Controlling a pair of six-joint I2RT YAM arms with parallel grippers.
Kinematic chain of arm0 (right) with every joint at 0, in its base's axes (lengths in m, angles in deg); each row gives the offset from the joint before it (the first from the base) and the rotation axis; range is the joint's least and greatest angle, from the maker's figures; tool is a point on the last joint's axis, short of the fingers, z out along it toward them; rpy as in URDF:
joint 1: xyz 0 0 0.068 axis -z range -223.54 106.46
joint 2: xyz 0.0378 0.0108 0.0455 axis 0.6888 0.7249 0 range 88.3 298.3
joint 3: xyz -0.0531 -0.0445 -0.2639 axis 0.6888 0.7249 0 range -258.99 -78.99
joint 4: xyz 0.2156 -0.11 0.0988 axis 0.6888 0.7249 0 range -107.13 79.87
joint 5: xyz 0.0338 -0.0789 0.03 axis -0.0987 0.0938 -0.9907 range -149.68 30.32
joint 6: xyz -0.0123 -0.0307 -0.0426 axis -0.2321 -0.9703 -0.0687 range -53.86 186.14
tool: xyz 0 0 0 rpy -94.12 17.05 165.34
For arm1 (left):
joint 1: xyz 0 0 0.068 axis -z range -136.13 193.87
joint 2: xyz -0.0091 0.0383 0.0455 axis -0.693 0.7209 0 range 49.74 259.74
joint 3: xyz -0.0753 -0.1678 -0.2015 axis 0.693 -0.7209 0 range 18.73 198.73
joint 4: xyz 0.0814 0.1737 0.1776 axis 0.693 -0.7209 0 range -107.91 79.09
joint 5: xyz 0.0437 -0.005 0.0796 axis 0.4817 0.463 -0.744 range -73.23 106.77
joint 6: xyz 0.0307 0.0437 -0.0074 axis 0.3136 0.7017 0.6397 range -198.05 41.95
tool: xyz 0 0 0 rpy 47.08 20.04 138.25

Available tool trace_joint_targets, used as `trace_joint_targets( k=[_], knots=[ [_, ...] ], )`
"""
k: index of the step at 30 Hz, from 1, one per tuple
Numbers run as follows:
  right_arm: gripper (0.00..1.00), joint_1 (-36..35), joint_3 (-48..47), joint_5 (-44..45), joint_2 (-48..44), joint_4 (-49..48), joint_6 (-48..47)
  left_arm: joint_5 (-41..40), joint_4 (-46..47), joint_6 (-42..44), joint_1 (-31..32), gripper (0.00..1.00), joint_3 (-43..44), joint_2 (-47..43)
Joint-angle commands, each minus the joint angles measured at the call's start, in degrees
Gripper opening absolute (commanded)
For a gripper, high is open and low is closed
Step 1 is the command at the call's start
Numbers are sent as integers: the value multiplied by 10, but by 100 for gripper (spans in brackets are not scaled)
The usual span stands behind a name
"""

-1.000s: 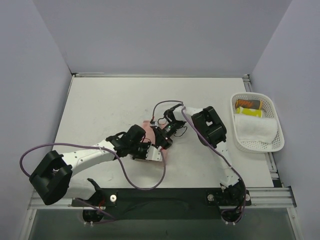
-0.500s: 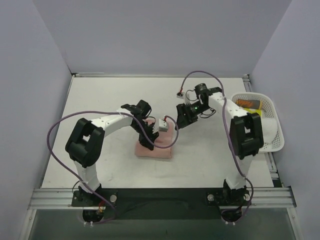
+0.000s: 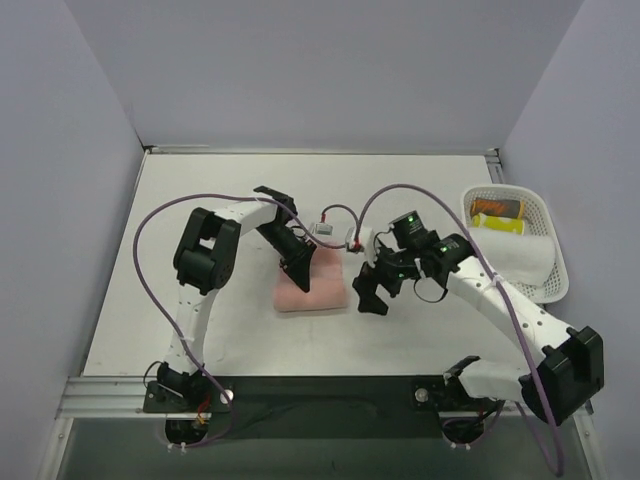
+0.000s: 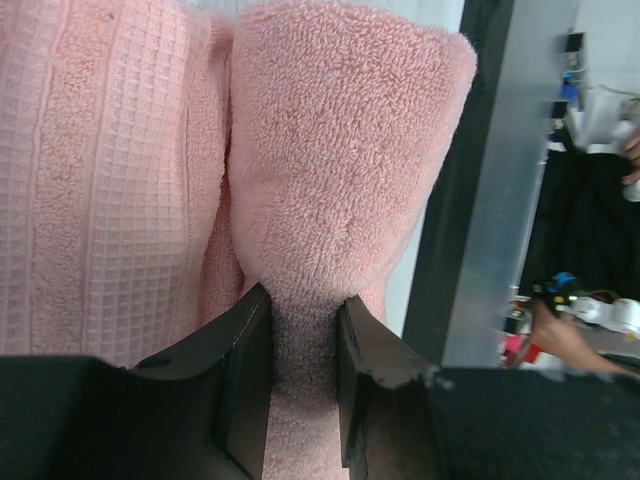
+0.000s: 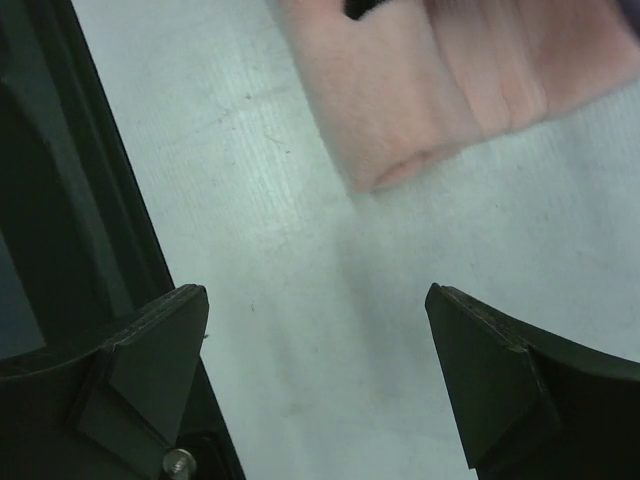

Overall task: Roll the towels
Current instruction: Roll the towel

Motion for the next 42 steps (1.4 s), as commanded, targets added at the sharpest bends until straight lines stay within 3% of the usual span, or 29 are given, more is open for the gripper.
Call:
trace_joint_targets(
  k=[1,5,8,13,22,25,30,35,37,42],
  knots=[
    [96,-85,30,102,-13,-89,-39,-122,-6,51,4,21,1,79],
    [93,-174,50,211,9,-177,-118,-118,-27,55,3,25,13,100],
    [92,-207,61,222,44,-247,-167,-120,-28,56,2,29,11,101],
    [91,-219,63,158,91,-304,-209,-123,-28,54,0,29,18,109],
    [80,-219,67,47,152,-263,-186,-122,-25,42,-7,30,23,113],
    [65,-209,59,16,179,-232,-175,-122,-12,31,-12,36,15,105],
    [31,-184,12,-45,246,-154,-162,-108,41,10,-26,42,-23,66],
    [5,-157,-37,-93,299,-62,-154,-57,108,-16,-76,57,-112,-33],
    [0,-152,-41,-113,301,-46,-148,-32,130,-24,-97,57,-130,-73],
    [0,-139,-70,-154,325,18,-116,-12,252,-125,-178,66,-205,-168]
  ],
)
